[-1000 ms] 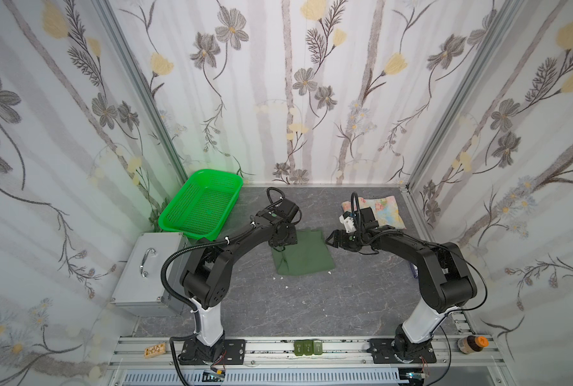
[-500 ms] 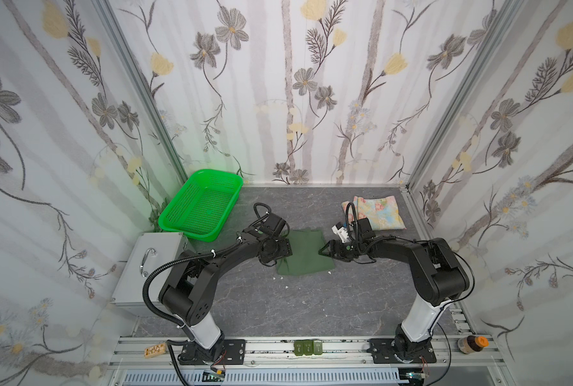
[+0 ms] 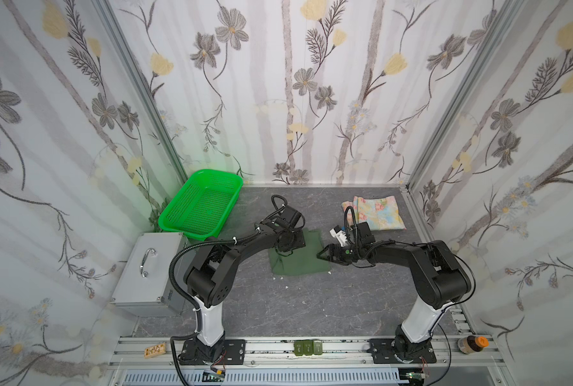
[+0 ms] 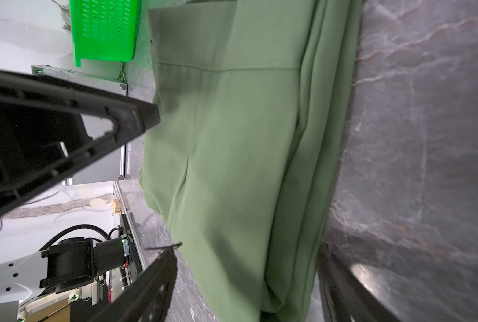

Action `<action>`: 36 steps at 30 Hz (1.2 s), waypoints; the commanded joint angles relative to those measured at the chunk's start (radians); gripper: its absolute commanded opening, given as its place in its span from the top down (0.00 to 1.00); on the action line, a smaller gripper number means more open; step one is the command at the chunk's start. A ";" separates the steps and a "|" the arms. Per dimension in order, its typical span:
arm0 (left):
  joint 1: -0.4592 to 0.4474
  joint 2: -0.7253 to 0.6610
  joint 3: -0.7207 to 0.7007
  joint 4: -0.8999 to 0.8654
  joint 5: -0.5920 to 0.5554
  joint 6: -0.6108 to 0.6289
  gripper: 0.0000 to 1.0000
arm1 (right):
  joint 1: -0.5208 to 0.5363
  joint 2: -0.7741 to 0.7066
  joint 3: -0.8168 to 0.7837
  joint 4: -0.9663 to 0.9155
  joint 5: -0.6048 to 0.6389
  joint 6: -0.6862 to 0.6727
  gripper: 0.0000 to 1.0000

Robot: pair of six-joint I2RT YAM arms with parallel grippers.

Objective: Fold and stack skirts
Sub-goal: Pick up the skirt from the center of the table.

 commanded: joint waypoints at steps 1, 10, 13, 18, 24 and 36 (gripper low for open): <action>-0.009 0.035 0.031 0.026 0.034 0.010 0.60 | 0.001 -0.032 -0.036 -0.105 0.101 0.015 0.21; -0.009 0.048 -0.083 0.096 0.068 -0.013 0.74 | 0.008 -0.025 -0.133 -0.001 0.032 0.092 0.18; -0.010 0.060 -0.120 0.133 0.096 -0.030 0.76 | 0.024 -0.012 -0.118 0.033 0.006 0.116 0.18; -0.015 0.059 -0.169 0.184 0.132 -0.056 0.77 | 0.048 0.022 -0.101 0.107 -0.040 0.163 0.19; -0.017 0.057 -0.188 0.198 0.145 -0.062 0.78 | 0.062 0.064 -0.073 0.159 -0.057 0.201 0.23; -0.016 0.059 -0.173 0.201 0.168 -0.054 0.79 | 0.050 0.067 -0.006 0.113 0.077 0.184 0.28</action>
